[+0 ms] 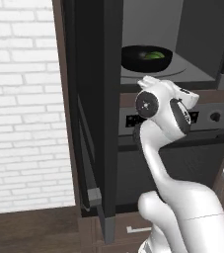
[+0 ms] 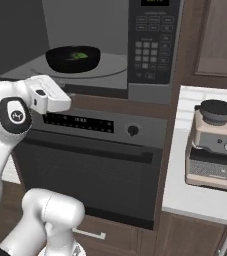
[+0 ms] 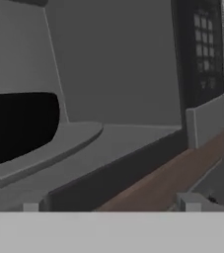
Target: Pick the avocado from the sink and place it in the bowl. Then pick the bowl and place it in the microwave. Then close the microwave door and press the start button.
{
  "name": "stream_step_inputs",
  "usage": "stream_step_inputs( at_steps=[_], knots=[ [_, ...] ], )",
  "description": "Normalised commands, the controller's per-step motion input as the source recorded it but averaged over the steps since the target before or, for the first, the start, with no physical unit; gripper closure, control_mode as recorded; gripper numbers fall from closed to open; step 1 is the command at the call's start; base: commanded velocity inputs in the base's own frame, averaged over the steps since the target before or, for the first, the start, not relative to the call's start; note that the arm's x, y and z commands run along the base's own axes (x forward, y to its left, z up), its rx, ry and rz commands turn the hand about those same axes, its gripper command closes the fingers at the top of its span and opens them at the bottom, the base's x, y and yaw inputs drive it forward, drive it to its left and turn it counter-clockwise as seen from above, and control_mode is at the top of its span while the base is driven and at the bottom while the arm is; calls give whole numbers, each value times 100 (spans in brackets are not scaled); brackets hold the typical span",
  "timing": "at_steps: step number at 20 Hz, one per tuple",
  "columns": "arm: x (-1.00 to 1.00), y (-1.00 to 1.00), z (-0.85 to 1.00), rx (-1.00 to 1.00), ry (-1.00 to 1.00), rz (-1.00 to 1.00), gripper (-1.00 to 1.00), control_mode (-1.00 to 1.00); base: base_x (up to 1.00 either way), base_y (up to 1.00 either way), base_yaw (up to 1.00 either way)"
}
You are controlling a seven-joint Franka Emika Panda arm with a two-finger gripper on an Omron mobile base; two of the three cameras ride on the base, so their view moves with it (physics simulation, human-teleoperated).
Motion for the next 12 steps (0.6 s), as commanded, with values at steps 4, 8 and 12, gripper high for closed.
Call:
stream_step_inputs(
  at_steps=[4,8,12],
  knots=[
    [-30,25,-9,-35,-16,-7,-100,-100,0,0,0],
    [-33,34,-1,-35,-14,-6,-100,-100,0,0,0],
    [-45,33,0,-33,-20,-4,-100,-100,0,0,0]
  ],
)
